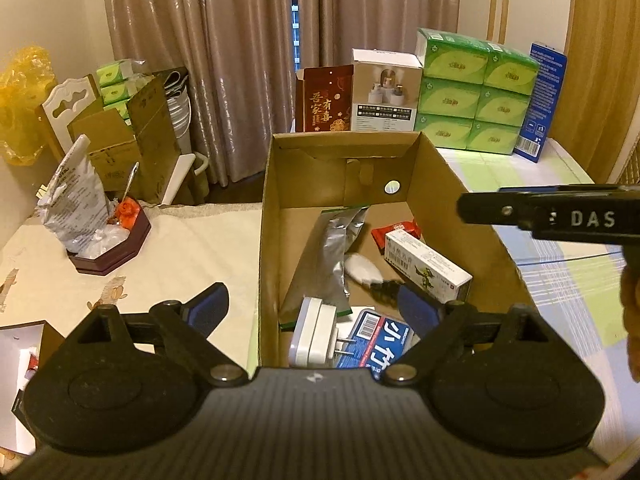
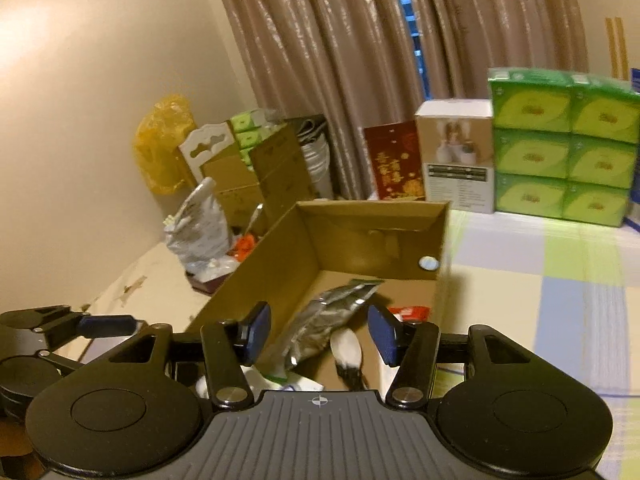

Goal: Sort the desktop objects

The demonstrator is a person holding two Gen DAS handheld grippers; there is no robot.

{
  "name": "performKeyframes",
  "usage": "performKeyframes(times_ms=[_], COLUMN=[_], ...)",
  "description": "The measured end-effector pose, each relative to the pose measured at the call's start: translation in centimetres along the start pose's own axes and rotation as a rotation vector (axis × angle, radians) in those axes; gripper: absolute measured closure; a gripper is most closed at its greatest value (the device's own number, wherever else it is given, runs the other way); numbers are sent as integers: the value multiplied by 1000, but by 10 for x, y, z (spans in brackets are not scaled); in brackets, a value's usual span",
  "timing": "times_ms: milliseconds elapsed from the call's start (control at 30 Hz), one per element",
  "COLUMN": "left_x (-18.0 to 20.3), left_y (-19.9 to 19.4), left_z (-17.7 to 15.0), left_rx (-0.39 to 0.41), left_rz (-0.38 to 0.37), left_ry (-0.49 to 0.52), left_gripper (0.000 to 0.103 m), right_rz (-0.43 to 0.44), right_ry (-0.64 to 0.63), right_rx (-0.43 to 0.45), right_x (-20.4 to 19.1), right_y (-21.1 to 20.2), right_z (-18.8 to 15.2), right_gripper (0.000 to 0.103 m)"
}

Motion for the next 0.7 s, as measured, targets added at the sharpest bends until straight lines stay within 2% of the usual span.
performKeyframes(times_ms=[33,100,167,333,700], left_x=[1,2,4,10,23], left_y=[-2,-7,-14,-39,-106], left_z=[0,-2,-2,-4,-14], left_rx=[0,4,13,33,83], left_rz=[2,12,21,32,57], left_ry=[0,2,3,-18,-96], left_gripper=[12,7,4,1,1], right_rz=[-8,-29,-51,-109,-165], right_ry=[0,6,21,16,-21], right_rx=[1,6,19,36,0], right_x=[1,3,6,5,-19], right_y=[-4,-13,-25,-59,-125], right_z=[0,-1,-2,-10,-37], right_gripper=[49,39,17,2,2])
Point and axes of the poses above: each gripper's, at about its wrist camera, not at the fingertips, and y roughly the way its jaws point, x to its right, z to its top, the point moved 8 cm from there along y, roughly the way its jaws point, and after that the axes turned 7 degrees about x, right-handed, at the moved point
